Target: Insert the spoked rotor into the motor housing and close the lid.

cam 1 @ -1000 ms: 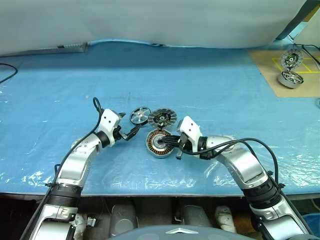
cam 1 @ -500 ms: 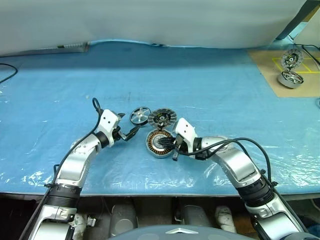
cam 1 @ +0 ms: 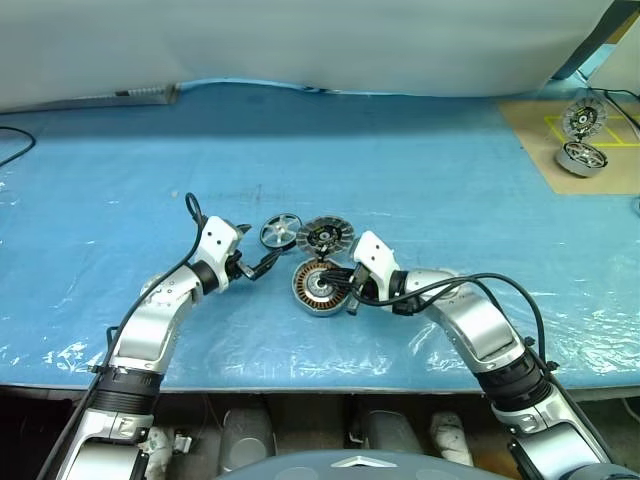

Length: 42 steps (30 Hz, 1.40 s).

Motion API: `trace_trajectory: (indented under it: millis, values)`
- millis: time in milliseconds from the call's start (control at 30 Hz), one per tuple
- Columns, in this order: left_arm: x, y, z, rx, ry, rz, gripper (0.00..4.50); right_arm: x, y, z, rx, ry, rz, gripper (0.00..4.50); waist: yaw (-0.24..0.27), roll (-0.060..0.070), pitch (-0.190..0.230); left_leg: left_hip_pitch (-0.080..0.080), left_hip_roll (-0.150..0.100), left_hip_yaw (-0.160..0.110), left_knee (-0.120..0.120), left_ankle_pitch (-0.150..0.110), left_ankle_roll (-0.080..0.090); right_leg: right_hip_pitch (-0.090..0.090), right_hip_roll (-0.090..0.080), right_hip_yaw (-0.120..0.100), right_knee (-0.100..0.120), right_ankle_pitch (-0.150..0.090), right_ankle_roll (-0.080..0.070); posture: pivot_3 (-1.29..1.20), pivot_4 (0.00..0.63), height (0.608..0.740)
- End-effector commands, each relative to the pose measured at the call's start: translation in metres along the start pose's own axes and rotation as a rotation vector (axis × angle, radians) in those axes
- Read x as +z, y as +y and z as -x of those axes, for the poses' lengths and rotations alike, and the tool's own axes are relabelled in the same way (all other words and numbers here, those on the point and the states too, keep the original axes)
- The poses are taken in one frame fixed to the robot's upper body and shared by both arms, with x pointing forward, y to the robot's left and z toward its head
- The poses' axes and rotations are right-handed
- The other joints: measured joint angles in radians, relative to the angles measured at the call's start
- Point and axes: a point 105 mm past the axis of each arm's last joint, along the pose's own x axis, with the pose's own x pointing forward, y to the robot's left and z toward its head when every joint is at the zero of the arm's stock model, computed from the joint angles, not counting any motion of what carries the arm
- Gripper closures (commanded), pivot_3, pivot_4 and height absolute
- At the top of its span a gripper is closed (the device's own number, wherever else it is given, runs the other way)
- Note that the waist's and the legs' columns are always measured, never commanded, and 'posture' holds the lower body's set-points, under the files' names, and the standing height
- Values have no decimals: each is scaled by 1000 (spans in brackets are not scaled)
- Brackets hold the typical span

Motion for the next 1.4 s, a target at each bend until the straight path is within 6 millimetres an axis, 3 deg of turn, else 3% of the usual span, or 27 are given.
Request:
trace_trajectory:
  millis: [33,233,467,700,933,1200,1400]
  values:
    - [12,3,2,11,-42,-20,0,22,4,7,17,-84,18,4457,-1,0,0,0,0,0,0,0,0,0,0,0,0,0,0,0,150,740]
    - [12,3,2,11,-43,-17,0,25,2,3,10,-89,19,4457,0,0,0,0,0,0,0,0,0,0,0,0,0,0,0,0,150,740]
    - [9,4,4,22,-42,-15,0,5,-1,-5,-8,-7,12,4457,0,0,0,0,0,0,0,0,0,0,0,0,0,0,0,0,150,740]
    - [7,6,6,28,-37,-13,0,-11,4,1,34,70,24,4457,0,0,0,0,0,0,0,0,0,0,0,0,0,0,0,0,150,740]
    - [7,4,3,18,-40,-13,0,-6,3,-1,20,53,51,4457,-1,0,0,1,0,0,0,0,0,1,0,0,0,0,0,0,150,740]
    - [8,6,3,20,-40,-18,0,13,5,0,43,-46,66,4457,0,0,0,0,0,0,0,0,0,1,0,0,0,0,0,0,150,740]
    - [8,6,3,22,-41,-19,0,1,4,0,51,23,77,4457,0,0,0,0,0,0,1,0,0,0,0,0,0,0,0,0,150,740]
